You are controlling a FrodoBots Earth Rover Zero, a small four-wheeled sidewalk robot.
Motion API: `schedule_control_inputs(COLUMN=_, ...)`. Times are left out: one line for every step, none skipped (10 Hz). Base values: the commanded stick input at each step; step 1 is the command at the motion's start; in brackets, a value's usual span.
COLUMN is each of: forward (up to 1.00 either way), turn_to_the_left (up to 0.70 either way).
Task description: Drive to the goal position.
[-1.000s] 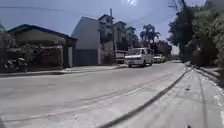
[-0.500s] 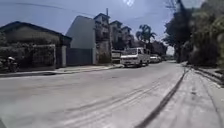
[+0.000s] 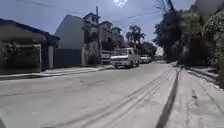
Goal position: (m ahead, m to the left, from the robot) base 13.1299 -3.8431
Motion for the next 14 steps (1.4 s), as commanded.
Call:
schedule_control_inputs(forward=1.0, turn_to_the_left=-0.4)
schedule_control_inputs(forward=1.0, turn_to_the_left=-0.4)
schedule_control_inputs(forward=1.0, turn_to_the_left=-0.4)
schedule_control_inputs(forward=1.0, turn_to_the_left=-0.4)
schedule_control_inputs(forward=1.0, turn_to_the_left=-0.4)
schedule_control_inputs(forward=1.0, turn_to_the_left=-0.4)
schedule_control_inputs(forward=1.0, turn_to_the_left=-0.4)
schedule_control_inputs(forward=1.0, turn_to_the_left=-0.4)
schedule_control_inputs(forward=1.0, turn_to_the_left=-0.4)
schedule_control_inputs(forward=1.0, turn_to_the_left=0.0)
schedule_control_inputs(forward=1.0, turn_to_the_left=0.0)
schedule_control_inputs(forward=1.0, turn_to_the_left=0.0)
schedule_control_inputs(forward=1.0, turn_to_the_left=0.0)
schedule_control_inputs(forward=1.0, turn_to_the_left=0.0)
